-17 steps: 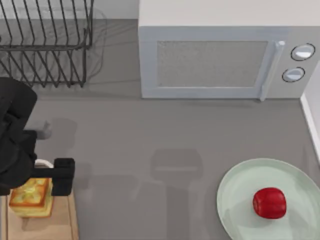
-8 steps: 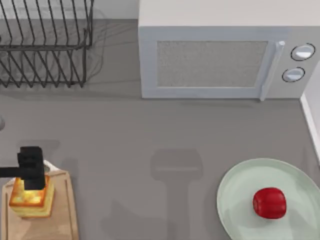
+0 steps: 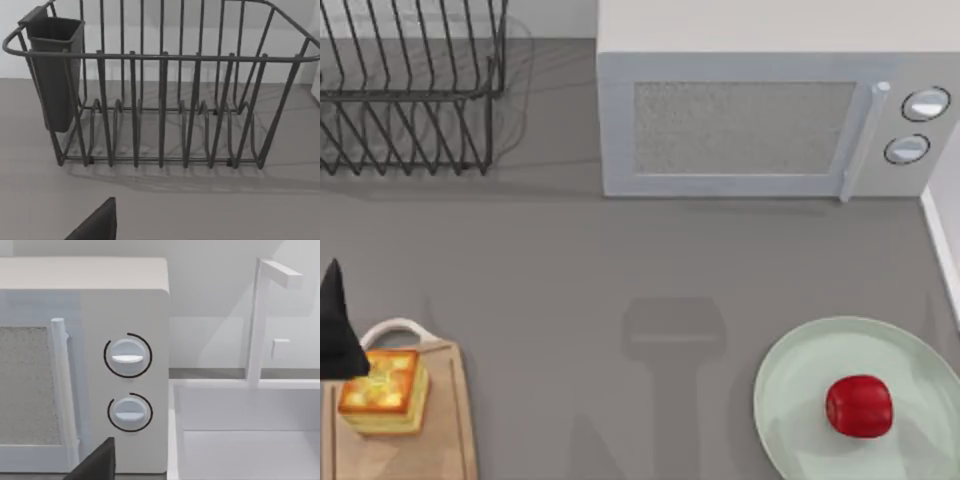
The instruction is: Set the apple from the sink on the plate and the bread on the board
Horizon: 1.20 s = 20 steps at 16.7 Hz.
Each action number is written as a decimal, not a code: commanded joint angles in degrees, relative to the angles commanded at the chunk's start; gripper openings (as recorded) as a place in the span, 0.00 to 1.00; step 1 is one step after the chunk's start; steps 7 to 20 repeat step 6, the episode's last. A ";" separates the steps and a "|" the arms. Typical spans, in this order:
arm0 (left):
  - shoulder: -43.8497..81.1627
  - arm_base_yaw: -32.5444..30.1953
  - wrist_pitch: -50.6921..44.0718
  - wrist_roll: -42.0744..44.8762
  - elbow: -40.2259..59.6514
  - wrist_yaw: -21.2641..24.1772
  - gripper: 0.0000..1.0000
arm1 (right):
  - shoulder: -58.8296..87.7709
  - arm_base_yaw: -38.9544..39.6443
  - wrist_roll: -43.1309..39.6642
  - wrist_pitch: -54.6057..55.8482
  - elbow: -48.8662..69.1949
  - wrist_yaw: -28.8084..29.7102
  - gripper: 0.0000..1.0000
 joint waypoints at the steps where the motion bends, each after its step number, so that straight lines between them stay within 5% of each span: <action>1: -2.69 0.48 1.54 0.43 -1.49 0.00 1.00 | 0.00 0.00 0.00 0.00 0.00 0.00 1.00; 20: -7.46 1.37 4.43 1.25 -4.28 0.01 1.00 | 0.00 0.00 0.00 0.00 0.00 0.00 1.00</action>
